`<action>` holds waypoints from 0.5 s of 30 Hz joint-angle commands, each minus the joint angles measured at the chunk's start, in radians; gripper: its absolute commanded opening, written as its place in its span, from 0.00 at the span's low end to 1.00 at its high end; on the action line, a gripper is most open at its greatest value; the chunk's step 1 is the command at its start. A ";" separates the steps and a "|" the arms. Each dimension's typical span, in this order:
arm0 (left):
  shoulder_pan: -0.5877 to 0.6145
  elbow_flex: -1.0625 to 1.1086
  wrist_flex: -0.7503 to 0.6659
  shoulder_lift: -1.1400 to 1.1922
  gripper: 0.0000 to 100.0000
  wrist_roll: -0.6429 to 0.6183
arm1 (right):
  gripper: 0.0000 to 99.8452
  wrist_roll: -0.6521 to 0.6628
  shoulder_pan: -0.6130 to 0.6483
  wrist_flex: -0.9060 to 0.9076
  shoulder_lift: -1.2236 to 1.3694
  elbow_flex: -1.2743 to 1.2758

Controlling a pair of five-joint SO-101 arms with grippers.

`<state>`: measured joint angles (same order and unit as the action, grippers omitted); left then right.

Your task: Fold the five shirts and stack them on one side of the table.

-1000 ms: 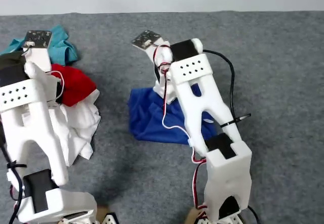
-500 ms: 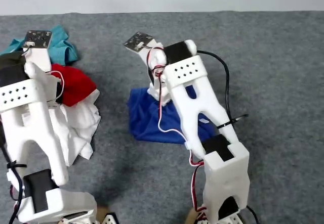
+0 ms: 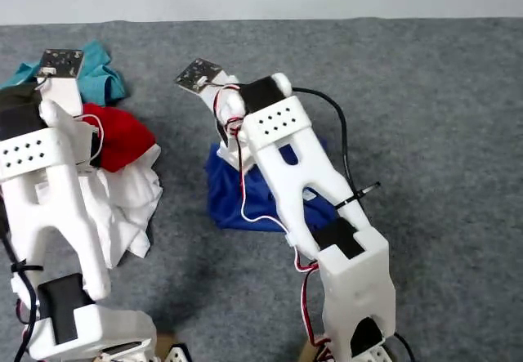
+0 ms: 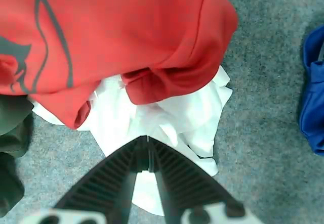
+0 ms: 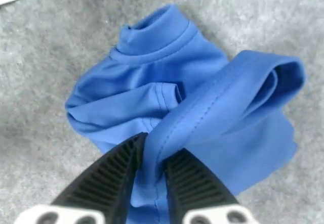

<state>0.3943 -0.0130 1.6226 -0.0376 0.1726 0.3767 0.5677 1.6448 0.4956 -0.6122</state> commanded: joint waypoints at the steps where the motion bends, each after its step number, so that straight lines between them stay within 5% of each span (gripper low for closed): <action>1: 0.000 -0.004 -0.020 -0.048 0.00 0.000 | 0.01 -0.009 0.030 -0.028 0.004 -0.018; 5: 0.000 -0.004 -0.020 -0.046 0.00 0.000 | 0.04 -0.008 0.056 -0.041 0.021 -0.018; 11: 0.000 -0.004 -0.020 -0.046 0.00 0.000 | 0.27 -0.005 0.077 -0.027 0.007 -0.038; 15: 0.000 -0.004 -0.020 -0.046 0.00 0.000 | 0.30 -0.003 0.082 0.033 -0.002 -0.140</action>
<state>0.3943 -0.0130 1.6226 -0.0376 0.1726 0.3767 0.6398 1.6433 0.5278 -0.6398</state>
